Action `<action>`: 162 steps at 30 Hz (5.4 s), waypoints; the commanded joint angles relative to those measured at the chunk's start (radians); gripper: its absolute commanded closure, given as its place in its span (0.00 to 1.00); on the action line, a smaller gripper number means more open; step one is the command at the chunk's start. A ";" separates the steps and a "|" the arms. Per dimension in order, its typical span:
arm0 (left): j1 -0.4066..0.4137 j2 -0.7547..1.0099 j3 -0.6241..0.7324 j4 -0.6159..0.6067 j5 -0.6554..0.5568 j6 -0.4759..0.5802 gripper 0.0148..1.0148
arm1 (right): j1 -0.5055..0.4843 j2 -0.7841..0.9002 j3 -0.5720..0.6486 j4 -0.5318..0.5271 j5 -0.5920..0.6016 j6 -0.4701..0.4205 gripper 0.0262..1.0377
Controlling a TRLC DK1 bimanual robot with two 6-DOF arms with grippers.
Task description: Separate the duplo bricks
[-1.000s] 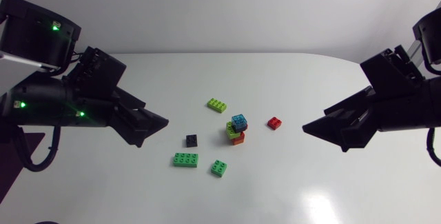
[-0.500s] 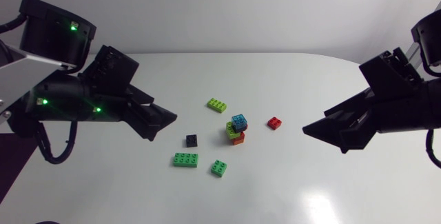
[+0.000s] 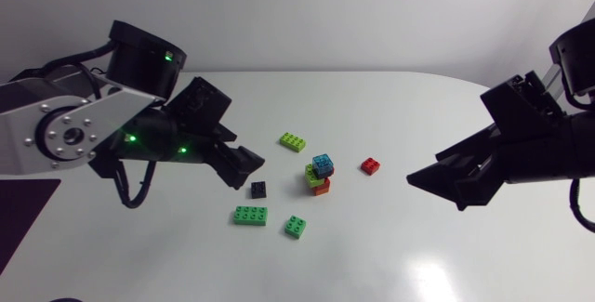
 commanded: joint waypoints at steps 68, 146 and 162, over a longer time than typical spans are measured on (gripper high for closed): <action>-0.144 0.695 0.501 0.005 0.118 0.164 0.34 | -0.141 0.181 -0.158 0.201 -0.120 -0.113 0.04; -0.146 0.342 0.593 -0.688 0.710 0.486 0.73 | -0.037 0.167 -0.135 0.141 -0.601 -0.470 0.04; -0.155 0.370 0.586 -0.687 0.712 0.506 0.73 | -0.014 0.207 -0.075 0.054 -0.672 -0.477 0.04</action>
